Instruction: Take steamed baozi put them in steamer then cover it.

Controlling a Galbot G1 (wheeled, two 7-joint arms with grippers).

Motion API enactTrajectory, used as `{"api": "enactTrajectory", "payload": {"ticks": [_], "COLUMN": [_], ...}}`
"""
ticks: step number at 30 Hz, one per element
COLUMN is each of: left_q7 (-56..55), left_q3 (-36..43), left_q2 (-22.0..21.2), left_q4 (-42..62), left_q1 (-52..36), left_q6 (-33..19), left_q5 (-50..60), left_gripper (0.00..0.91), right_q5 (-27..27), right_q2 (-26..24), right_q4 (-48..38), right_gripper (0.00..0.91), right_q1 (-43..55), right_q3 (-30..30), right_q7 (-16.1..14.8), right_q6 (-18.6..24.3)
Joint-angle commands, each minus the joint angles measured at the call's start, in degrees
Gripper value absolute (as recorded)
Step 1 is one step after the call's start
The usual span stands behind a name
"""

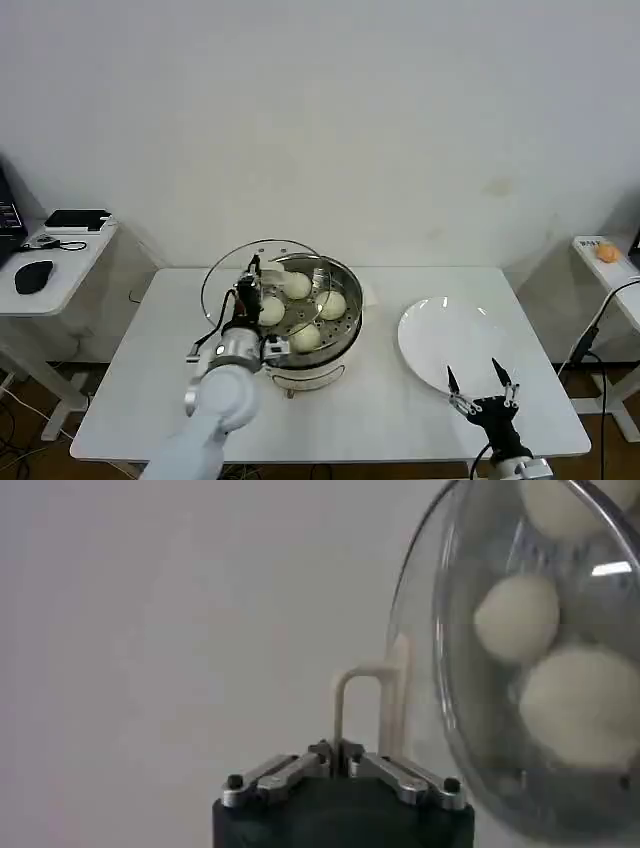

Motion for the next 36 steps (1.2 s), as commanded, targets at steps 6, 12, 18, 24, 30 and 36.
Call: {"api": "enactTrajectory", "payload": {"ticks": [6,12,18,24,30,36], "left_q7": [2.8,2.6,2.4,1.9,1.8,1.7], "left_q3": [2.7,3.3,3.1,3.0,3.0,3.1], "left_q2": [-10.1,-10.0,-9.6,-9.6,-9.9,-10.2], "left_q4": [6.2,5.5,5.2,5.3,5.5,6.2], "left_q1": [-3.1,-1.7,-0.2,0.7,1.2,0.6], "left_q6": [0.6,0.2,-0.2,-0.6,-0.8,-1.0], "left_q5": [7.8,8.1,8.4,8.8,9.2,9.5], "left_gripper": [0.000,0.000,0.000,0.000,0.000,0.000], "right_q5": [-0.7,-0.9,-1.0,-1.3,-1.2,-1.2], "right_q2": [0.2,0.3,0.4,0.5,0.4,0.5], "right_q4": [-0.6,-0.7,-0.8,-1.0,-1.2,-1.3], "right_gripper": [0.907,0.907,0.907,0.907,0.907,0.907], "right_q1": [0.5,0.4,0.3,0.4,0.5,0.5], "right_q3": [-1.1,-1.3,-1.7,-2.4,-2.4,-2.6], "right_q7": [0.0,-0.1,0.0,0.0,-0.1,-0.1], "right_q6": [0.0,0.0,0.1,0.2,0.3,0.3]}}
